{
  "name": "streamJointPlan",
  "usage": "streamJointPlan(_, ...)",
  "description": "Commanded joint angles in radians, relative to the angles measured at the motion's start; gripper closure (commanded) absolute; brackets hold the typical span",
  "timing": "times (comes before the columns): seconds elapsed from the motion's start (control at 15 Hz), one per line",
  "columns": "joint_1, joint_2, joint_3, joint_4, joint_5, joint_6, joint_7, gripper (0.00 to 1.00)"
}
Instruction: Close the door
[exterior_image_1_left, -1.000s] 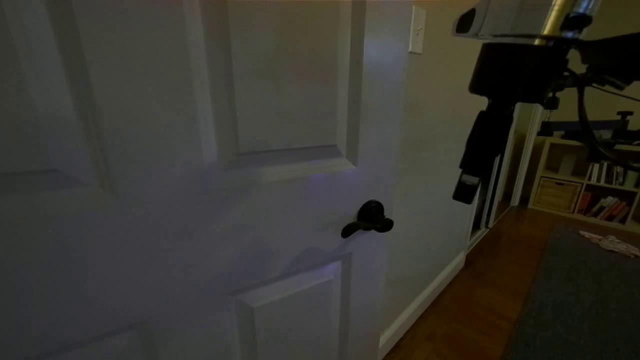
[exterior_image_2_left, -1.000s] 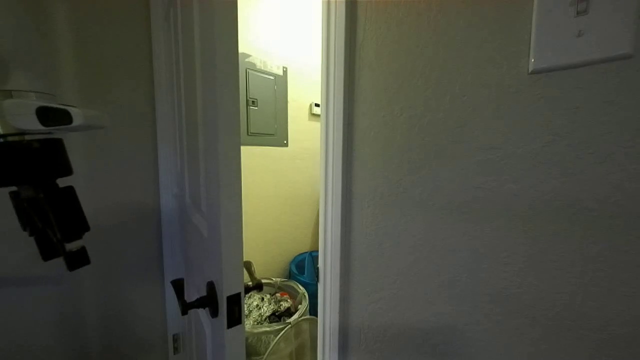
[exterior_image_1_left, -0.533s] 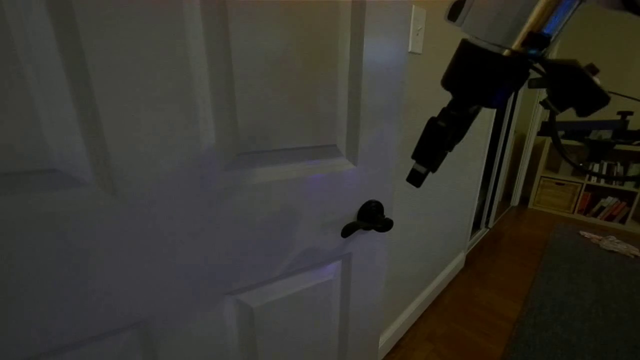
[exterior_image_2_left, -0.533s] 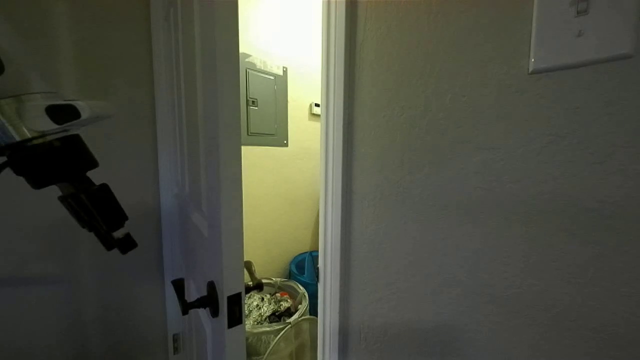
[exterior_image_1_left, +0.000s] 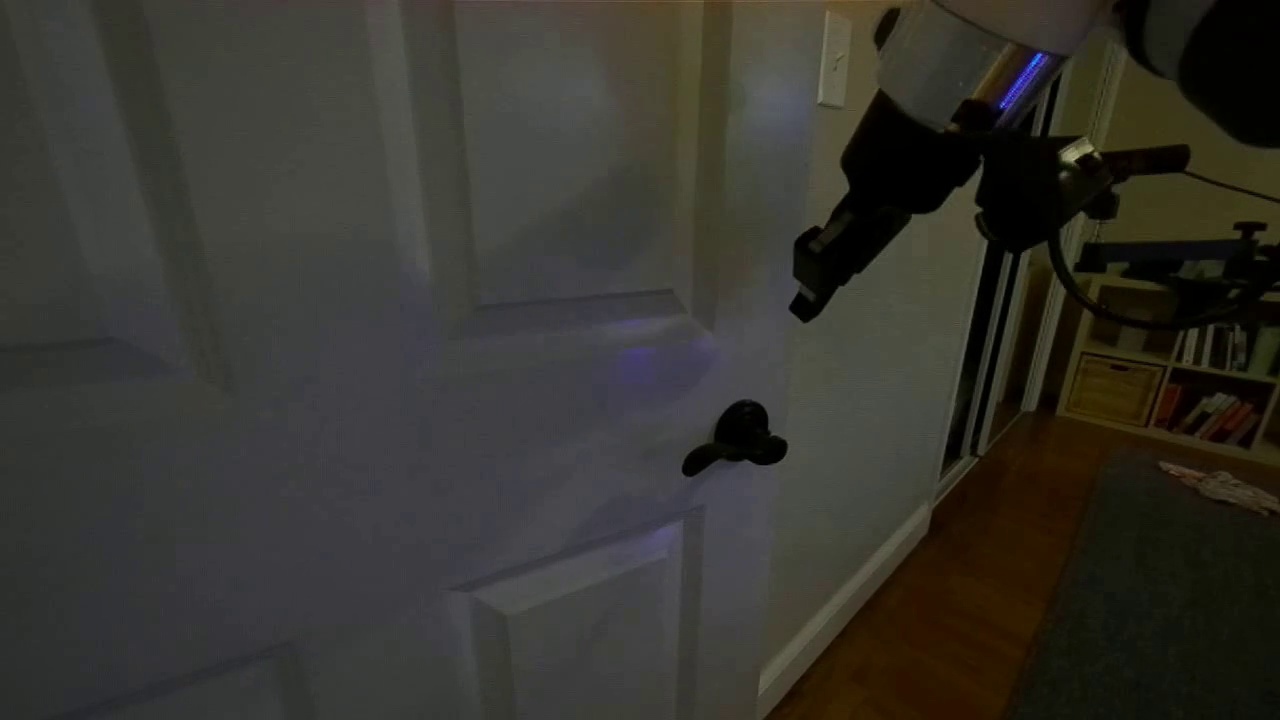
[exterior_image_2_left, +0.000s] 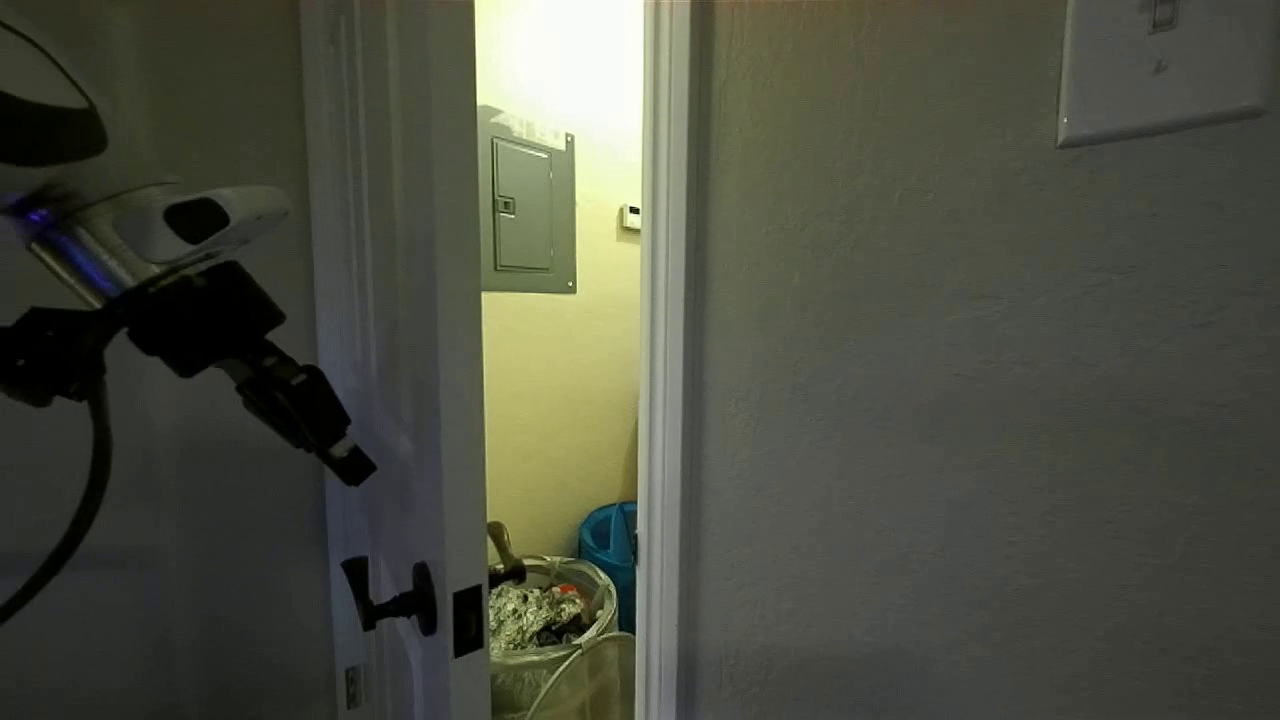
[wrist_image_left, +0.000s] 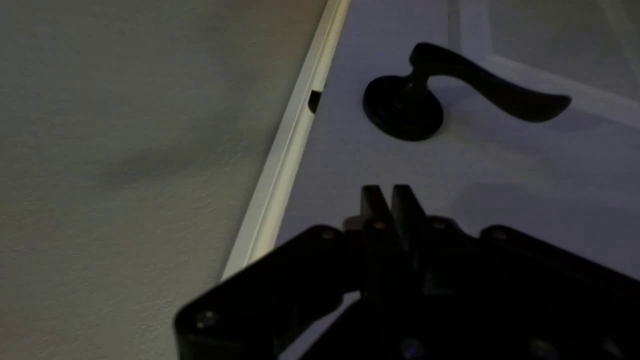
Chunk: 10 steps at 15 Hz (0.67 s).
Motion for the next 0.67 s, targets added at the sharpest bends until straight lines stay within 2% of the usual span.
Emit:
streamJointPlan(0.0,-0.024,0.058,-0.016,0.065,-0.106,0.030,0.101,0.99)
streamJointPlan(0.27,-0.022,0.117,-0.044,0.133,-0.166,0.029,0.137,0.94)
streamJointPlan(0.6,-0.016,0.187,-0.064,0.224,-0.213,0.015,0.125,0.95)
